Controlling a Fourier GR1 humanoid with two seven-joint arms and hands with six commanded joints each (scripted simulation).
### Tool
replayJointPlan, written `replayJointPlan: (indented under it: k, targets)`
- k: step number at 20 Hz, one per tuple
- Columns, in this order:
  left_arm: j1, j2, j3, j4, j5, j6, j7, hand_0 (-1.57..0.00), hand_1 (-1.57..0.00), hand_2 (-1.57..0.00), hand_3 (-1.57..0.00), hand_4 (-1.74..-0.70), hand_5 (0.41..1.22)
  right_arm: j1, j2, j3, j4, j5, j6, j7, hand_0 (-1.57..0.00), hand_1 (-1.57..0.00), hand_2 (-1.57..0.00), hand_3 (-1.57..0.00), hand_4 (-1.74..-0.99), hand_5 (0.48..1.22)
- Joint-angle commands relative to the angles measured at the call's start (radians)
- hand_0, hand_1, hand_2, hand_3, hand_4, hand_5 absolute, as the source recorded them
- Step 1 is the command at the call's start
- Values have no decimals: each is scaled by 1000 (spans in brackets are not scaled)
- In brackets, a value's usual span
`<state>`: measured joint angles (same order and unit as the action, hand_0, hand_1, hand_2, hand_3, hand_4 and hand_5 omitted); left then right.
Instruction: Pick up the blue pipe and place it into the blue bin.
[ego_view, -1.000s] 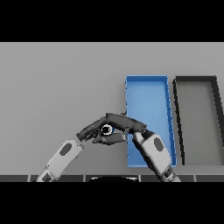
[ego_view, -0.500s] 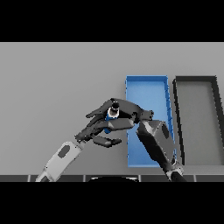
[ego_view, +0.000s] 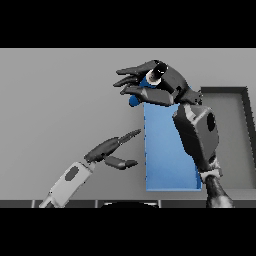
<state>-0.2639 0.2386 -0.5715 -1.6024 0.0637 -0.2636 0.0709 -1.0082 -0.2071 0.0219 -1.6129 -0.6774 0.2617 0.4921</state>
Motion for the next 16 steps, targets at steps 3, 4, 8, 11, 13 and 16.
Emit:
replayJointPlan:
  k: [3, 4, 8, 11, 13, 16]
  targets:
    - [-3, 5, 2, -1, -8, 5, 13, 1, 1, 1, 1, -841, 477, 2, -44, -47, 114, 86, -1, -8, -1571, -1571, -1571, -1571, -1498, 1221]
    - [-8, 7, 4, 0, -11, 8, 17, 1, 1, 1, 1, -835, 474, 10, -58, -70, 151, 96, -2, -2, -1571, -1571, -1571, -1571, -1498, 1221]
    - [2, 20, 9, -10, -19, 16, 20, 1, 1, 1, 1, -827, 463, 101, -96, -137, 247, 148, -6, 26, -1571, -1571, -1571, -1571, -1499, 1221]
    - [9, 28, 6, -17, -23, 13, 10, 1, 1, 1, 1, -828, 462, 169, -89, -157, 294, 193, -13, 45, -1571, -1571, -1571, -1571, -1499, 1221]
    - [5, 35, 12, -24, -23, 15, 10, 1, 1, 1, 1, -827, 464, 240, -82, -157, 294, 227, -31, 79, -1571, -1571, -1571, -1571, -1499, 1221]
    - [19, 36, 7, -29, -17, 10, 10, 1, 1, 1, 1, -828, 469, 347, -83, -144, 281, 249, -80, 118, -1571, -1571, -1571, -1571, -1499, 1221]
